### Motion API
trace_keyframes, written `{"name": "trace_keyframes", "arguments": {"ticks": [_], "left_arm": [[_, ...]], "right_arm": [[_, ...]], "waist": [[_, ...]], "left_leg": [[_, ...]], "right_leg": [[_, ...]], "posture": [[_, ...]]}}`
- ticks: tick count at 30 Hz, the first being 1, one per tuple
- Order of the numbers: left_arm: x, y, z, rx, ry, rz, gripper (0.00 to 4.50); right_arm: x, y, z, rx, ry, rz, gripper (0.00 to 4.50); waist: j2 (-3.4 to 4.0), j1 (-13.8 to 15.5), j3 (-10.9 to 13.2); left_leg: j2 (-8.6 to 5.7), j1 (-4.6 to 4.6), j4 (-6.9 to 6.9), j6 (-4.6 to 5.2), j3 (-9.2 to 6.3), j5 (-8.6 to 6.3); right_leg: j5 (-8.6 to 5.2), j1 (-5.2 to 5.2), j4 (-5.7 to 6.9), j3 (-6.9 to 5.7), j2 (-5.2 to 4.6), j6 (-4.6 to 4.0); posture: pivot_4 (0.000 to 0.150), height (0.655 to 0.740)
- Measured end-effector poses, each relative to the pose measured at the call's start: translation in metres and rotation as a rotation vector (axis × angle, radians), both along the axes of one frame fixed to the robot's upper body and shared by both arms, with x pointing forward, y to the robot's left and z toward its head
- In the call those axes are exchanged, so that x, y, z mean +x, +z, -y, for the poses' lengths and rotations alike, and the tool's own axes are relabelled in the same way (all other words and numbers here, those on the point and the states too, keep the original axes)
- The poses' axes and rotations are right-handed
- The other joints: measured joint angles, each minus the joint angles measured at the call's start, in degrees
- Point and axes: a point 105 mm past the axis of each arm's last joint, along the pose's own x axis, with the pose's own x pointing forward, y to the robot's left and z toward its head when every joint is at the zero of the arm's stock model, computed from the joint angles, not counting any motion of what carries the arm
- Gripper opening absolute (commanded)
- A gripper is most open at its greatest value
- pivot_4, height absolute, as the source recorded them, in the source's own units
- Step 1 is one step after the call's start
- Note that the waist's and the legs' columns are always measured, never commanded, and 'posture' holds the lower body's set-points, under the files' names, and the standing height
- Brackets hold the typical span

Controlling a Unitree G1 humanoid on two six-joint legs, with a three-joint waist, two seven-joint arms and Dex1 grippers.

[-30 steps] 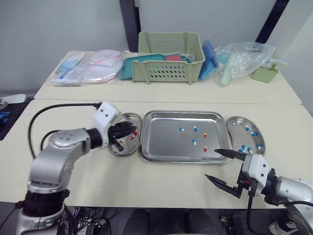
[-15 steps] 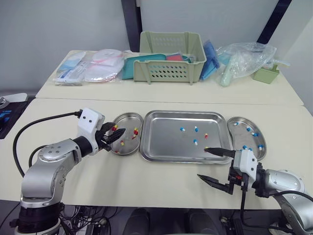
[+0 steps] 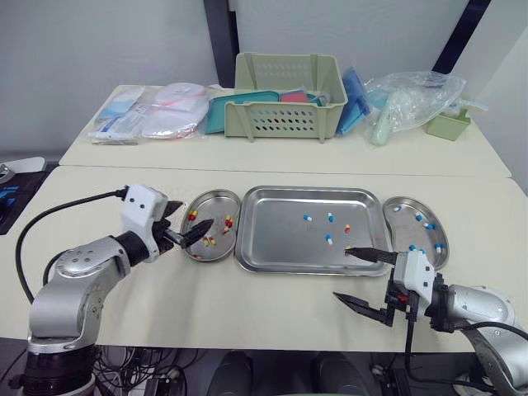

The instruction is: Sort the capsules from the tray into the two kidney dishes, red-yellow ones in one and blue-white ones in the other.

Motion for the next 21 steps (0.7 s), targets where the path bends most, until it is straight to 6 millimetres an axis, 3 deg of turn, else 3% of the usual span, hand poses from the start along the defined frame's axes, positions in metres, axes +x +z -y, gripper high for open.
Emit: {"name": "trace_keyframes", "arguments": {"ticks": [6, 10, 14, 17, 21], "left_arm": [[-0.022, -0.020, -0.068, 0.054, 0.153, -0.007, 4.46], [-0.044, -0.043, -0.114, 0.072, 0.279, -0.057, 4.46], [-0.071, -0.065, -0.141, 0.077, 0.331, -0.110, 4.46], [-0.088, -0.076, -0.153, 0.079, 0.358, -0.140, 4.46], [-0.095, -0.078, -0.154, 0.093, 0.351, -0.145, 4.46]], "right_arm": [[-0.004, 0.005, 0.055, -0.018, -0.224, -0.035, 4.50], [-0.009, 0.006, 0.128, -0.088, -0.470, -0.067, 4.50], [-0.020, -0.002, 0.178, -0.098, -0.643, -0.123, 4.50], [-0.029, -0.014, 0.197, -0.098, -0.714, -0.184, 4.50], [-0.032, -0.018, 0.204, -0.093, -0.740, -0.200, 4.50]], "waist": [[0.01, -0.02, 0.00], [-0.01, -0.01, 0.00], [-0.01, -0.07, 0.00], [-0.01, -0.15, 0.00], [0.00, -0.15, -0.02]], "left_leg": [[0.00, 0.03, -0.03, 0.00, 0.06, 0.00], [-0.01, 0.03, -0.05, 0.01, 0.08, -0.01], [0.01, 0.07, -0.09, 0.01, 0.13, -0.01], [0.02, 0.07, -0.10, 0.01, 0.13, -0.01], [0.02, 0.08, -0.09, 0.01, 0.15, -0.01]], "right_leg": [[0.00, 0.01, -0.02, 0.04, -0.01, 0.00], [0.00, 0.02, -0.04, 0.03, -0.02, -0.01], [-0.01, 0.02, -0.04, 0.07, -0.02, -0.01], [-0.01, 0.02, -0.04, 0.07, -0.01, -0.02], [-0.01, 0.02, -0.03, 0.09, -0.02, -0.02]], "posture": [[0.150, 0.7400], [0.150, 0.7400], [0.150, 0.7400], [0.150, 0.7400], [0.150, 0.7400]]}}
